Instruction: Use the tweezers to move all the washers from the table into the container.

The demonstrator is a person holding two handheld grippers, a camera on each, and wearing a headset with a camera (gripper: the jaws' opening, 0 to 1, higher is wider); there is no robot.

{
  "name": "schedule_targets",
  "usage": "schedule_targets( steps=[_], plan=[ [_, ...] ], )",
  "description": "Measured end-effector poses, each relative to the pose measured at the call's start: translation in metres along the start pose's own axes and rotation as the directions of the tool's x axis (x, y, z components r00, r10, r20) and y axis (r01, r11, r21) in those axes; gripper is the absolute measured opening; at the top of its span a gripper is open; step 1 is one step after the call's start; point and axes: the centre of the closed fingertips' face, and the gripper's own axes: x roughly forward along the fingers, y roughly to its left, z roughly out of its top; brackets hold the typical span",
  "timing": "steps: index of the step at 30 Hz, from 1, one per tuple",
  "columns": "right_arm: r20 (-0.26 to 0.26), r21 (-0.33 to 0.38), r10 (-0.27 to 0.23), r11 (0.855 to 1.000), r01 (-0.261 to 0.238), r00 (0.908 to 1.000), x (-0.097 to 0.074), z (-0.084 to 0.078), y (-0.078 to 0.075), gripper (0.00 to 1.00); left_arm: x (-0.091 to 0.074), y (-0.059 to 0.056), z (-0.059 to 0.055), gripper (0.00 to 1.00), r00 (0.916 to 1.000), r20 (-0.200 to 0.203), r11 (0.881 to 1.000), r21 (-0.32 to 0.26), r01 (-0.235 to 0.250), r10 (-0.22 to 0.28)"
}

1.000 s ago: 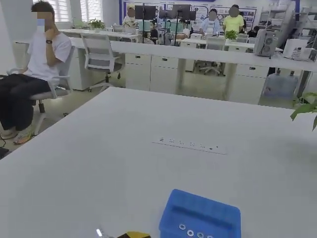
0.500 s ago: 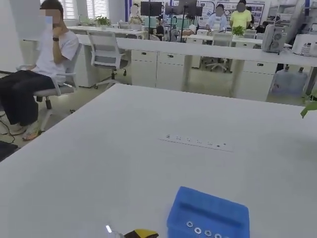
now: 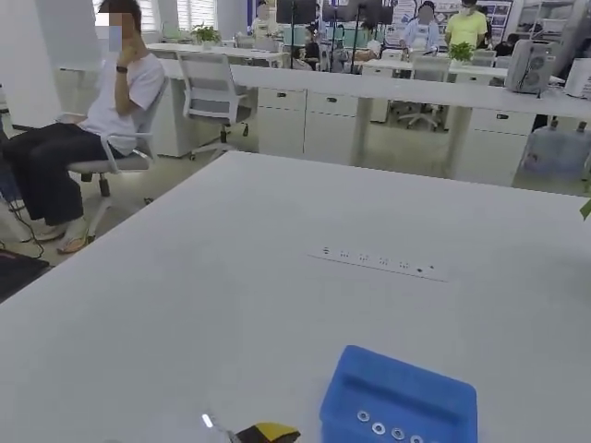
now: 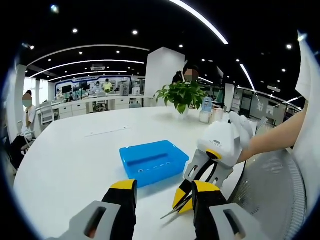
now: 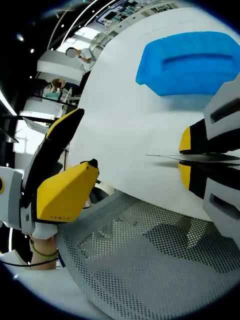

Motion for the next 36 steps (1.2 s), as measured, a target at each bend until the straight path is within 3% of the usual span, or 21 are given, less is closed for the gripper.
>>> schedule_targets(
  steps=[12,23,30,34,36],
  plan=[
    [0.015,0.047,0.003,0.999,-0.003,0.9999,0.000,-0.003,0.000,0.03,0.000,-0.001,-0.001,0.42,1.0000,-0.005,1.000,-0.001,0.005,-0.005],
    [0.021,0.028,-0.007,1.000,0.006,0.9998,-0.001,-0.003,0.001,0.03,0.000,-0.001,-0.001,0.42,1.0000,-0.005,1.000,0.001,0.005,-0.005],
    [0.033,0.052,-0.017,0.999,0.015,0.9993,-0.002,-0.004,0.001,0.05,0.001,-0.001,-0.001,0.42,0.9999,-0.009,1.000,0.004,0.006,-0.006],
    [0.137,0.190,-0.049,0.982,0.023,0.9893,-0.007,0.009,-0.004,0.15,0.001,-0.002,0.001,0.43,1.0000,-0.001,1.000,-0.001,0.008,-0.008],
    [0.224,0.276,-0.090,0.961,0.025,0.9705,-0.016,0.020,-0.010,0.19,0.000,-0.001,0.002,0.43,1.0000,0.004,1.000,0.000,0.006,-0.006]
  ],
)
